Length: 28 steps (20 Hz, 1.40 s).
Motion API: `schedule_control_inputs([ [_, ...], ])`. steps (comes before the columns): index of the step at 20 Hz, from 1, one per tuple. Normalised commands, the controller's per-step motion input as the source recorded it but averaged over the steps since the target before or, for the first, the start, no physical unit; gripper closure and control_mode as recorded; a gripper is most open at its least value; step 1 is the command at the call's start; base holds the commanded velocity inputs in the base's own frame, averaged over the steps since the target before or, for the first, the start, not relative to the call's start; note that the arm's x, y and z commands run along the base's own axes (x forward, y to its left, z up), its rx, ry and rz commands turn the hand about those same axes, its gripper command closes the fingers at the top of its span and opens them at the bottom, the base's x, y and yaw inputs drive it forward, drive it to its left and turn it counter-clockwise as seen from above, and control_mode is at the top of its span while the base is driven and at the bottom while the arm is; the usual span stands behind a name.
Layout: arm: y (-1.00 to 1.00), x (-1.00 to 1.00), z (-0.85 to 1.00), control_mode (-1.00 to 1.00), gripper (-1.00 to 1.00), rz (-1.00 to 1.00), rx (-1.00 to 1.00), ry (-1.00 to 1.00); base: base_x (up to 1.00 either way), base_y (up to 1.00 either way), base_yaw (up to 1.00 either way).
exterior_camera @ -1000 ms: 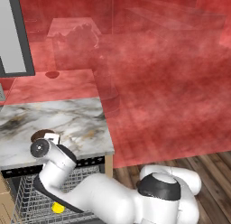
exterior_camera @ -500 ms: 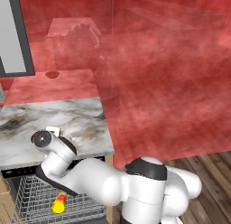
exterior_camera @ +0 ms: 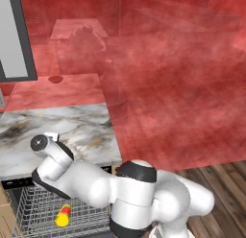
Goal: Pick up the cup and bowl from the counter, place them in the dishwasher, and close the dishwasher door.
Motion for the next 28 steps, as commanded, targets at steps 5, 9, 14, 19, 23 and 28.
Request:
schedule_control_inputs([
  [5,0.45,0.16,-0.37,-1.00,-1.00,0.00,-0.09,0.02,0.00,0.00,0.00],
  [9,0.24,0.29,-0.13,-1.00,-1.00,0.00,-0.08,0.01,0.00,0.00,0.00],
  [14,0.08,0.37,-0.05,-1.00,-1.00,0.00,-0.06,0.00,0.00,0.00,0.00],
  [19,0.00,0.46,-0.14,-1.00,-1.00,0.00,-0.02,0.01,0.00,0.00,0.00],
  [23,0.05,0.36,-0.47,-1.00,-1.00,0.00,-0.04,0.04,0.00,0.00,0.00],
  [28,0.28,0.17,-0.59,-1.00,1.00,0.00,-0.06,0.02,0.00,0.00,0.00],
])
